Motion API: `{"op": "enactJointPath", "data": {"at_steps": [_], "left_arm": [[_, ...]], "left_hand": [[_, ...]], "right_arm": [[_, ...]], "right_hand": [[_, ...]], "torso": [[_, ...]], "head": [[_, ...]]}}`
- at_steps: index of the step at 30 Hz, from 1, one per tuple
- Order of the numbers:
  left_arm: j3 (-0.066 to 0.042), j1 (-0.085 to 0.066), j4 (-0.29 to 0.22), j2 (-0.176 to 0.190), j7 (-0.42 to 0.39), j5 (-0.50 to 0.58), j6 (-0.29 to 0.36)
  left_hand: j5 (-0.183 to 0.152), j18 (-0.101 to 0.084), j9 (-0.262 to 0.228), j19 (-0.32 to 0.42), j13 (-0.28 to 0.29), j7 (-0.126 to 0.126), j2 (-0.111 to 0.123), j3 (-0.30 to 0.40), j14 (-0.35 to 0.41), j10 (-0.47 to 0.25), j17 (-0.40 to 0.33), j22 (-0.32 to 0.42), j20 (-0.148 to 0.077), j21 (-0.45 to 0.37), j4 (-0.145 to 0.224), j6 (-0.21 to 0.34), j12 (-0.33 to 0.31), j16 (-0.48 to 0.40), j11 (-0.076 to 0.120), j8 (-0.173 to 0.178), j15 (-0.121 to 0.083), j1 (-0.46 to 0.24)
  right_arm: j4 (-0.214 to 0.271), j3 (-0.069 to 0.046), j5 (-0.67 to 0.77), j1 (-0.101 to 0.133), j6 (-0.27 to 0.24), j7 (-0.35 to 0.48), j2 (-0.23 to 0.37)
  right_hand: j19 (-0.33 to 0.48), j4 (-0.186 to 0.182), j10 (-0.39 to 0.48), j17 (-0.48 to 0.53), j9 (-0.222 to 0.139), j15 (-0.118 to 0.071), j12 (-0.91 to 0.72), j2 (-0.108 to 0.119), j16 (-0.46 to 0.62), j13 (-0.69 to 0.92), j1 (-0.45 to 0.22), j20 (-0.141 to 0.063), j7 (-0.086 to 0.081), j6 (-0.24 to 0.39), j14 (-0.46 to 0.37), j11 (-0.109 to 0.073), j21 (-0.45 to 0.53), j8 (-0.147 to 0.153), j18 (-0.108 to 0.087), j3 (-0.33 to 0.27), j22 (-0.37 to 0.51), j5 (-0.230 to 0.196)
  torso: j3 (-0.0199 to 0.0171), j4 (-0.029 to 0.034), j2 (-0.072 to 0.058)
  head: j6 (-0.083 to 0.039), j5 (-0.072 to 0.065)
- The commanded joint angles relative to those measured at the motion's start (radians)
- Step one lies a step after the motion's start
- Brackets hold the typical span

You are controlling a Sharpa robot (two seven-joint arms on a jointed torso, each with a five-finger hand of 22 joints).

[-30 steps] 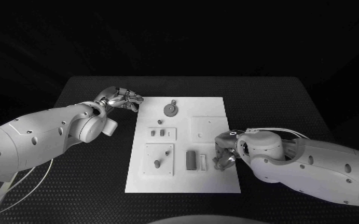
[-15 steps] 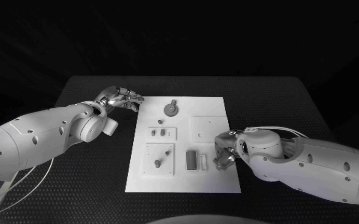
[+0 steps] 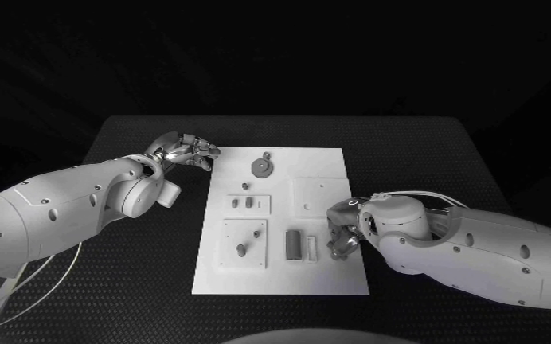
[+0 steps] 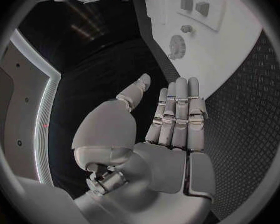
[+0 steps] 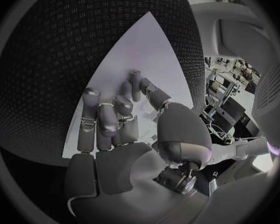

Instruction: Assemble the parts on the task board

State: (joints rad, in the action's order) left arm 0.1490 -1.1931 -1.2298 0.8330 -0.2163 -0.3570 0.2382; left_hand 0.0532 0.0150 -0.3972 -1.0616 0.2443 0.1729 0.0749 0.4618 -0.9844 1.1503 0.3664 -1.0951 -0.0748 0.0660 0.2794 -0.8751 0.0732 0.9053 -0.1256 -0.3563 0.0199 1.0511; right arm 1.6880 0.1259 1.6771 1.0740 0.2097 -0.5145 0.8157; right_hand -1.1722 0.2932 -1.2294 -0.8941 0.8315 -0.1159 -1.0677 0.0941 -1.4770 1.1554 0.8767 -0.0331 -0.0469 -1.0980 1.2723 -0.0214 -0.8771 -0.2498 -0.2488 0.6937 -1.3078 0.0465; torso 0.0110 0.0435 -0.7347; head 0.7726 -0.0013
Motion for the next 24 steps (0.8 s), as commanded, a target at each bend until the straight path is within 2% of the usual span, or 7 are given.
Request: {"op": "enactJointPath", "data": {"at_steps": [1, 7, 13, 19, 24], "left_arm": [[0.000, 0.000, -0.003, -0.002, -0.005, -0.003, -0.008], [0.000, 0.000, -0.003, -0.002, -0.005, -0.003, -0.008], [0.000, 0.000, -0.004, -0.002, -0.005, -0.003, -0.008], [0.000, 0.000, -0.004, -0.002, -0.005, -0.003, -0.007], [0.000, 0.000, -0.005, -0.002, -0.004, -0.004, -0.008]], "left_hand": [[-0.001, -0.001, 0.001, 0.005, -0.001, 0.000, -0.002, 0.001, -0.001, -0.005, 0.001, 0.001, 0.002, 0.004, 0.001, 0.010, -0.002, -0.006, -0.002, -0.002, 0.006, -0.007], [-0.001, -0.001, 0.001, 0.005, -0.001, 0.000, -0.002, 0.001, -0.001, -0.005, 0.001, 0.001, 0.002, 0.004, 0.001, 0.010, -0.002, -0.006, -0.002, -0.002, 0.006, -0.007], [-0.001, -0.001, 0.001, 0.005, -0.001, 0.000, -0.002, 0.002, -0.001, -0.005, 0.002, 0.001, 0.002, 0.004, 0.001, 0.010, -0.002, -0.006, -0.002, -0.002, 0.006, -0.007], [-0.001, -0.001, 0.001, 0.005, -0.001, 0.000, -0.002, 0.002, -0.002, -0.005, 0.002, 0.001, 0.002, 0.004, 0.001, 0.010, -0.002, -0.006, -0.002, -0.002, 0.006, -0.007], [-0.001, -0.001, 0.001, 0.005, -0.001, 0.000, -0.002, 0.002, -0.002, -0.005, 0.002, 0.001, 0.002, 0.004, 0.001, 0.010, -0.002, -0.006, -0.002, -0.002, 0.006, -0.007]], "right_arm": [[-0.029, 0.017, 0.049, -0.019, 0.019, -0.026, 0.003], [-0.026, 0.017, -0.002, -0.019, -0.048, -0.015, 0.013], [-0.024, 0.017, -0.165, -0.018, -0.141, -0.023, 0.032], [-0.024, 0.016, -0.361, -0.004, -0.234, -0.008, 0.044], [-0.020, 0.015, -0.482, 0.007, -0.295, -0.004, 0.049]], "right_hand": [[0.007, 0.001, 0.000, -0.007, -0.189, -0.004, 0.001, -0.070, -0.001, -0.001, 0.056, -0.002, -0.044, 0.048, 0.002, 0.002, 0.000, 0.040, -0.013, 0.003, -0.019, 0.003], [0.002, 0.002, -0.010, -0.029, -0.185, -0.009, -0.005, -0.077, -0.008, -0.001, 0.070, -0.004, -0.037, 0.032, 0.018, -0.005, -0.008, 0.030, -0.013, -0.007, -0.020, 0.003], [-0.002, 0.001, -0.016, -0.033, -0.182, -0.012, -0.006, -0.076, -0.010, -0.002, 0.075, -0.006, -0.032, 0.022, 0.024, -0.010, -0.012, 0.022, -0.013, -0.013, -0.019, 0.003], [-0.004, 0.001, -0.019, -0.035, -0.181, -0.015, -0.007, -0.075, -0.010, -0.003, 0.075, -0.006, -0.030, 0.017, 0.027, -0.012, -0.013, 0.019, -0.013, -0.016, -0.019, 0.003], [-0.005, 0.001, -0.019, -0.033, -0.180, -0.016, -0.007, -0.075, -0.010, -0.004, 0.075, -0.007, -0.029, 0.015, 0.027, -0.013, -0.013, 0.018, -0.013, -0.017, -0.018, 0.003]], "torso": [[0.0000, -0.0001, 0.000], [-0.0008, 0.0005, -0.001], [0.0007, 0.0009, 0.000], [-0.0010, -0.0004, -0.001], [-0.0006, -0.0002, -0.001]], "head": [[-0.002, -0.001], [-0.003, -0.003], [-0.004, -0.006], [-0.007, -0.004], [-0.007, -0.006]]}}
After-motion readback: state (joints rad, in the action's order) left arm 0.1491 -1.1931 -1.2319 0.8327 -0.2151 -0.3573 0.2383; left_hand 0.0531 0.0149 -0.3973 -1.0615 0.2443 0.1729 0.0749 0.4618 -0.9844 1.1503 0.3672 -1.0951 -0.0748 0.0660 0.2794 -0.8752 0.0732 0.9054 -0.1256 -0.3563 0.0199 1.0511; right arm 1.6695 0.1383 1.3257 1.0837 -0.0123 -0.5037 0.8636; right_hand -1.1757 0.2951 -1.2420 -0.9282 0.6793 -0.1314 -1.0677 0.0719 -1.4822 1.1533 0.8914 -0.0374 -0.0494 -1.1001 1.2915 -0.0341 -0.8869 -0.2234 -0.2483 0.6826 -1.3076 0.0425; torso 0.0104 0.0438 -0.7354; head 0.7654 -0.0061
